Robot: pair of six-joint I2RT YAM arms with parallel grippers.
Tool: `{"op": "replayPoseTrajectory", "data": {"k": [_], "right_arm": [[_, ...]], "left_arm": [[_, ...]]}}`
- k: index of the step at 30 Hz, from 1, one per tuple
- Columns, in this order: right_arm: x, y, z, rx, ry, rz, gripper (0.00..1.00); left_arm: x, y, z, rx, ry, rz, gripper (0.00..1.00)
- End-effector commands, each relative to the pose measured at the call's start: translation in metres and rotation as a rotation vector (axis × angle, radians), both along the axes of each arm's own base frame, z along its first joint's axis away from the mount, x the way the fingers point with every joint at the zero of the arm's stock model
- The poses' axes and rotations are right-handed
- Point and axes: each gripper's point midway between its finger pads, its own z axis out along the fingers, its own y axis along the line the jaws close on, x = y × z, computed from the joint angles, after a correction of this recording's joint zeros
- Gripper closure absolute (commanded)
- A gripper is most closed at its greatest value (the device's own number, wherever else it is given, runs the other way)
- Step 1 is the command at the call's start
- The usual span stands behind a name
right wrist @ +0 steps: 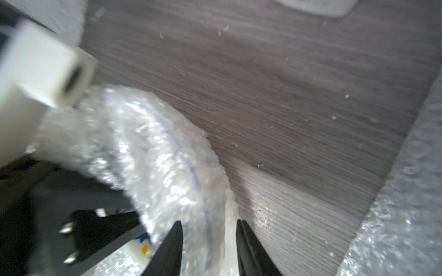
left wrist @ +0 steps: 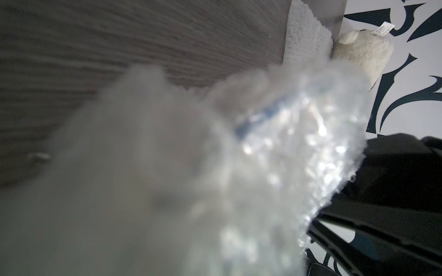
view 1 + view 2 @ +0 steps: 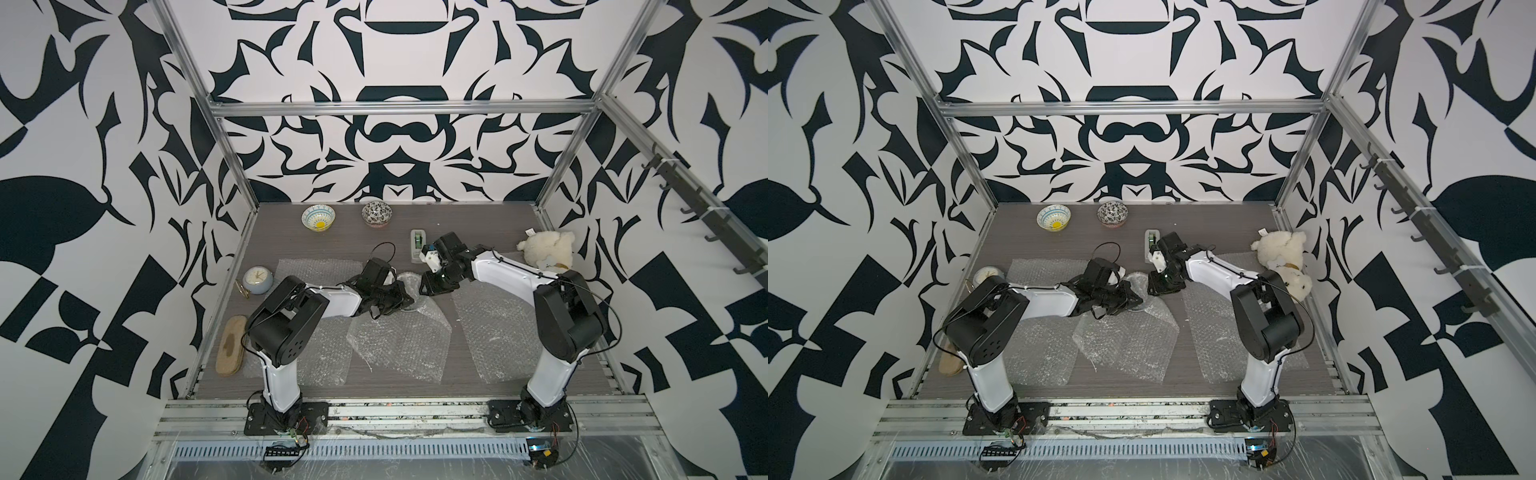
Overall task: Wrap bowls in bubble wrap
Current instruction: Wrap the bowl in bubble wrap.
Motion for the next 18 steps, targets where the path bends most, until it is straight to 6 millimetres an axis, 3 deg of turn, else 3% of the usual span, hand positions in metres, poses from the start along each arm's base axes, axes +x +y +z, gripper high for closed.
{"op": "replayPoseTrajectory", "data": {"k": [1,4,6,10,18], "right_arm": [[-0.002,0.002,0.022,0.063,-0.006,0.017,0.59],[0.003,-0.002,0.037,0.084,-0.038,0.001,0.62],[0.006,0.000,0.048,0.093,-0.055,-0.008,0.77],[-0.001,0.030,0.064,0.163,-0.061,0.065,0.91],[0.004,0.066,0.045,0.260,0.007,0.093,0.95]], "left_arm": [[-0.002,0.001,-0.006,0.035,0.009,-0.011,1.00],[-0.002,0.003,-0.005,0.044,0.003,-0.010,1.00],[-0.001,0.004,-0.003,0.049,-0.001,-0.009,1.00],[0.001,0.001,-0.001,0.048,-0.006,-0.016,1.00],[0.004,-0.001,0.003,0.052,-0.014,-0.021,1.00]]}}
